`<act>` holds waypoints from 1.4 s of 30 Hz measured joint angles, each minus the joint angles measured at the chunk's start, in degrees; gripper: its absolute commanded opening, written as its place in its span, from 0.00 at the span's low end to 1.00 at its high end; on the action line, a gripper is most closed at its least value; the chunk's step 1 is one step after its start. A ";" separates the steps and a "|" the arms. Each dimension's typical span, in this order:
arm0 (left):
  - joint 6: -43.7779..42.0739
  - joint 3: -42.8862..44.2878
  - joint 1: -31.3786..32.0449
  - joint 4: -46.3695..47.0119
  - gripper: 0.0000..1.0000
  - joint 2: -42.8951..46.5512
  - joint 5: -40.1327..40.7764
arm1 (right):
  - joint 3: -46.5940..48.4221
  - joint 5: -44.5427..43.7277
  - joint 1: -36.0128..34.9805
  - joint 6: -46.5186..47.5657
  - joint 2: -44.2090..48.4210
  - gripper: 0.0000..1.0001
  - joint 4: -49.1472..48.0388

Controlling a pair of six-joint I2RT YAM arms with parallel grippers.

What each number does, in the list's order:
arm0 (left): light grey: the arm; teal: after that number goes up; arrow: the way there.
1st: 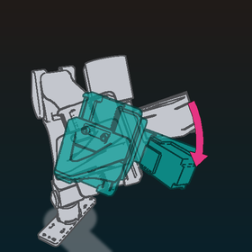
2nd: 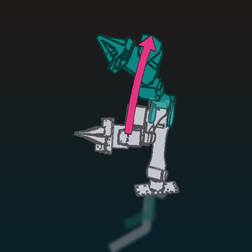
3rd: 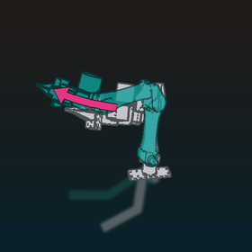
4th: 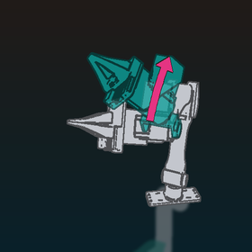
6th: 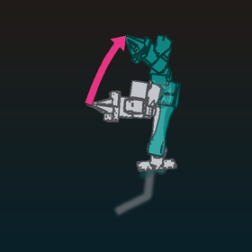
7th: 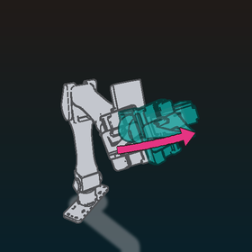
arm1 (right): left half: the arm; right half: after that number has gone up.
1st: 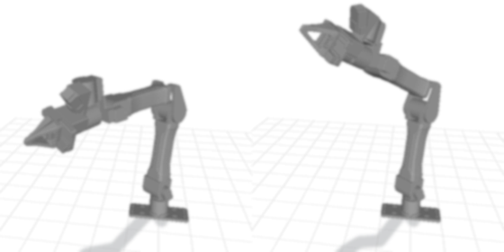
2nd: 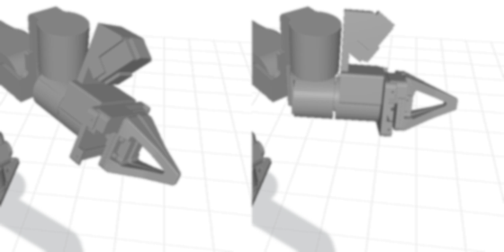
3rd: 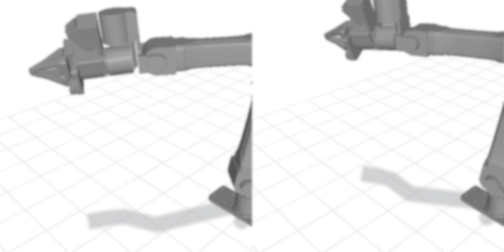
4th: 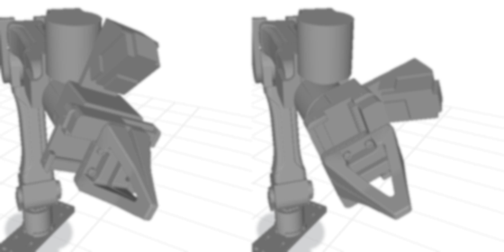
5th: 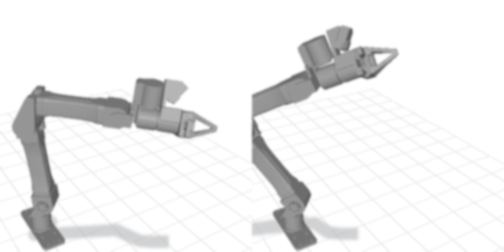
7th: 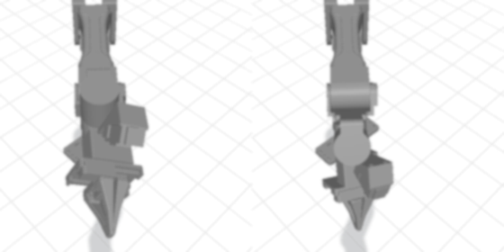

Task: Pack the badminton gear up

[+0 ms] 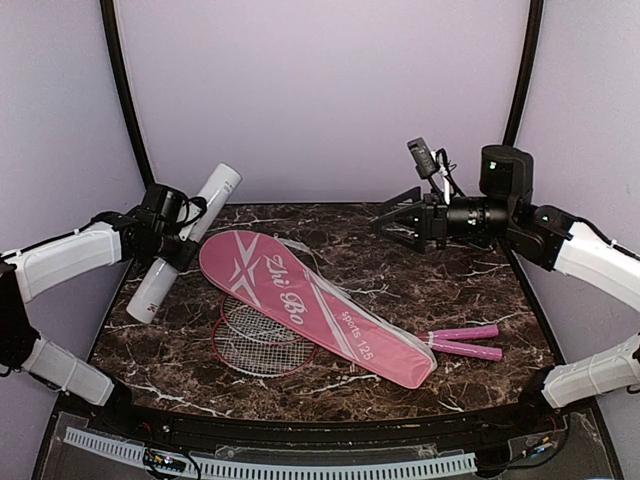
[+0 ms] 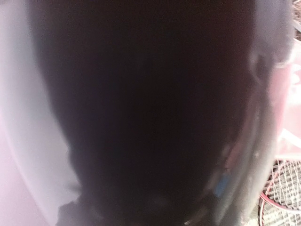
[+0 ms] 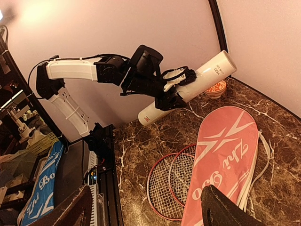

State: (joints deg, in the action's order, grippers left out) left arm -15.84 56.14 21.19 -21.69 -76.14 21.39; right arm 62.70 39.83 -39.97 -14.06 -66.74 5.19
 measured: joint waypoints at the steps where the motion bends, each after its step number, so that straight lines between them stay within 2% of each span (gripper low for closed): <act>1: 0.00 1.03 -0.68 -0.11 0.43 -1.51 -0.17 | -0.59 0.02 0.00 -0.04 0.00 0.81 -0.63; 9: 0.00 9.16 -8.52 -1.31 0.44 -15.61 -4.57 | -4.31 0.72 0.00 -1.40 0.98 0.82 -3.41; 15: 0.00 13.57 -12.39 -1.73 0.45 -22.29 -5.99 | -5.97 1.07 0.00 -1.79 2.36 0.82 -5.33; 25: -0.26 18.25 -14.40 -2.99 0.48 -30.82 -6.10 | -6.88 1.60 0.00 -2.99 2.38 0.82 -6.62; 31: -0.26 21.73 -15.32 -4.98 0.56 -34.21 -5.42 | -6.93 1.79 0.00 -3.26 2.36 0.82 -7.56; 42: -0.13 25.62 -15.63 -7.74 0.66 -38.45 -4.81 | -6.91 2.01 0.02 -3.65 2.01 0.82 -7.98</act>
State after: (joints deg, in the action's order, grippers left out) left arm -15.97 81.76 5.56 -29.43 -114.59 16.58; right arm 55.79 41.85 -39.94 -17.72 -64.73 -2.79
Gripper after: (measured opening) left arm 0.630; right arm 0.819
